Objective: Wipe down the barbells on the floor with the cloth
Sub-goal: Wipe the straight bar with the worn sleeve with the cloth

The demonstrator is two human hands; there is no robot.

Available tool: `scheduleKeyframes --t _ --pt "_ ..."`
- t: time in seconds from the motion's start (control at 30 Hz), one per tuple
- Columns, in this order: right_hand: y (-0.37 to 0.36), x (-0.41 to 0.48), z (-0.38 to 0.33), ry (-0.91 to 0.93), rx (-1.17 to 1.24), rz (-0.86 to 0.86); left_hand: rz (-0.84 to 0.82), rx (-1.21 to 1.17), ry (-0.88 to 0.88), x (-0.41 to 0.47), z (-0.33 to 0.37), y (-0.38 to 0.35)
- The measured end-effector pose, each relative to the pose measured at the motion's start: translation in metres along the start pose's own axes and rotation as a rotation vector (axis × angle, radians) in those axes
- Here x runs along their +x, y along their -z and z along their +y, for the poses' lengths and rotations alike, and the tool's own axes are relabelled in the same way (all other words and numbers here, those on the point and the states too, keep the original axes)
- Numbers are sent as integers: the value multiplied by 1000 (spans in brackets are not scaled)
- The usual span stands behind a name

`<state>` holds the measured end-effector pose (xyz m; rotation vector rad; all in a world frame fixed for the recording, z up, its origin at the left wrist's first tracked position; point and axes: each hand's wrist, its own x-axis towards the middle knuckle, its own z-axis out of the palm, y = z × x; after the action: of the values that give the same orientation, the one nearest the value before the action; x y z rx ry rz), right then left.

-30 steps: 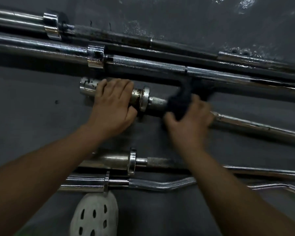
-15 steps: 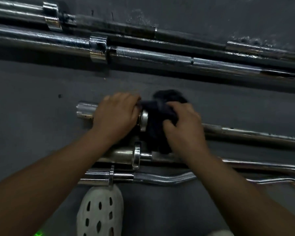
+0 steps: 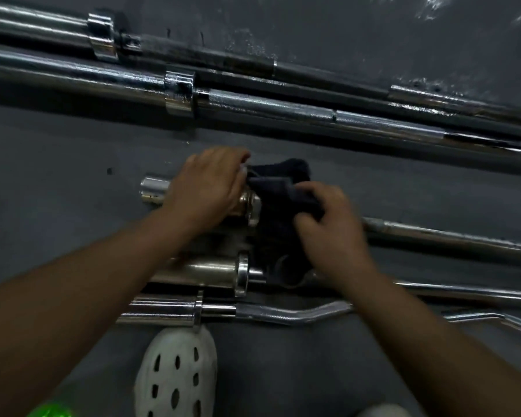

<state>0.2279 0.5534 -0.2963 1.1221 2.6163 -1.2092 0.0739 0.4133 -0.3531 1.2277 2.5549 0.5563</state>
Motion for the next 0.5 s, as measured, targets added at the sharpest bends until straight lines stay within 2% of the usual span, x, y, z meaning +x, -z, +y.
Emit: scheduleKeyframes --t 0.1,0.17,0.23,0.33,0.37,0.43,0.5 --pt "44 34 43 -217 -101 246 72 1 10 2 -6 2" --pt "31 33 42 -317 -207 272 36 136 -3 -9 -3 -3" --pt "-5 14 18 -195 -304 151 -29 204 -18 -15 -3 -6" --pt "-22 8 -11 20 -145 -33 -52 220 -36 3 -7 -2" --pt "-11 16 -8 52 -85 -29 -36 220 -51 12 -9 0" --pt "21 34 14 64 -53 104 32 202 -87 26 -10 2" --pt "51 45 43 -100 -84 314 129 151 -66 24 -8 2"
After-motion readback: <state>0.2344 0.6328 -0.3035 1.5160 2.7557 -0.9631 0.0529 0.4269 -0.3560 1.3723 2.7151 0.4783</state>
